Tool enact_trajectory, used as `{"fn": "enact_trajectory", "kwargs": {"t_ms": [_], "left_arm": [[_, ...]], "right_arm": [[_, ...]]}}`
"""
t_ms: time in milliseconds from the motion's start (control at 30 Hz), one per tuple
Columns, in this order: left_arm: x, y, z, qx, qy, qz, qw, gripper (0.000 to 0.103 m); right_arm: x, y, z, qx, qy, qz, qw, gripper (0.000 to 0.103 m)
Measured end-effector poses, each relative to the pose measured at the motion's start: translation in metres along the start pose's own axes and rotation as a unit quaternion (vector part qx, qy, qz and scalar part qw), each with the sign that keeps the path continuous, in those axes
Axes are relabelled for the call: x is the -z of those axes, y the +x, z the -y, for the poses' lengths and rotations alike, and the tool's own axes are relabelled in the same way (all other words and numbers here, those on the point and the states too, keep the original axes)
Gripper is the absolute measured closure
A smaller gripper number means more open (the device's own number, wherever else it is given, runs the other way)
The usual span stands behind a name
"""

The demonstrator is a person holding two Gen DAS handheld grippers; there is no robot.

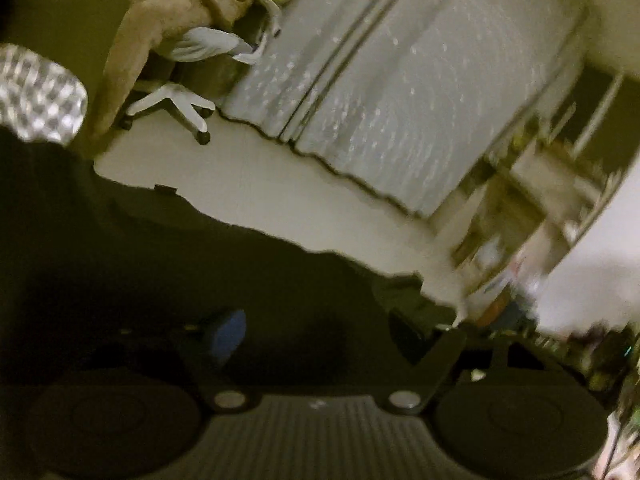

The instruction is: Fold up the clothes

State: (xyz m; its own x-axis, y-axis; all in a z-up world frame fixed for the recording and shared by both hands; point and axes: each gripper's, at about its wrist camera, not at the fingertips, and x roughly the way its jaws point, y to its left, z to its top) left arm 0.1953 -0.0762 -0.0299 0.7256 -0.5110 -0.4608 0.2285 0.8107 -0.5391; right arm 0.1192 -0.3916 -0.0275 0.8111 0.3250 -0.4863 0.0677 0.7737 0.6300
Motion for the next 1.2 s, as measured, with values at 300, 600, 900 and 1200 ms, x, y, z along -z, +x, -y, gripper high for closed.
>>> {"fn": "enact_trajectory", "kwargs": {"t_ms": [300,600,900,1200], "left_arm": [[0.005,-0.005,-0.021,0.065,-0.064,0.021,0.9956,0.028],[0.005,-0.011,-0.029,0.081,-0.085,0.033,0.9925,0.029],[0.002,-0.011,-0.037,0.093,-0.100,0.038,0.9899,0.029],[0.003,-0.010,-0.033,0.086,-0.087,0.033,0.9919,0.028]], "right_arm": [[-0.012,-0.003,-0.033,-0.010,-0.030,-0.009,0.999,0.098],[-0.010,0.017,-0.109,0.000,-0.118,-0.051,0.992,0.098],[0.002,0.047,-0.138,-0.032,-0.137,-0.088,0.986,0.092],[0.004,0.052,-0.138,-0.074,-0.136,-0.087,0.984,0.057]]}}
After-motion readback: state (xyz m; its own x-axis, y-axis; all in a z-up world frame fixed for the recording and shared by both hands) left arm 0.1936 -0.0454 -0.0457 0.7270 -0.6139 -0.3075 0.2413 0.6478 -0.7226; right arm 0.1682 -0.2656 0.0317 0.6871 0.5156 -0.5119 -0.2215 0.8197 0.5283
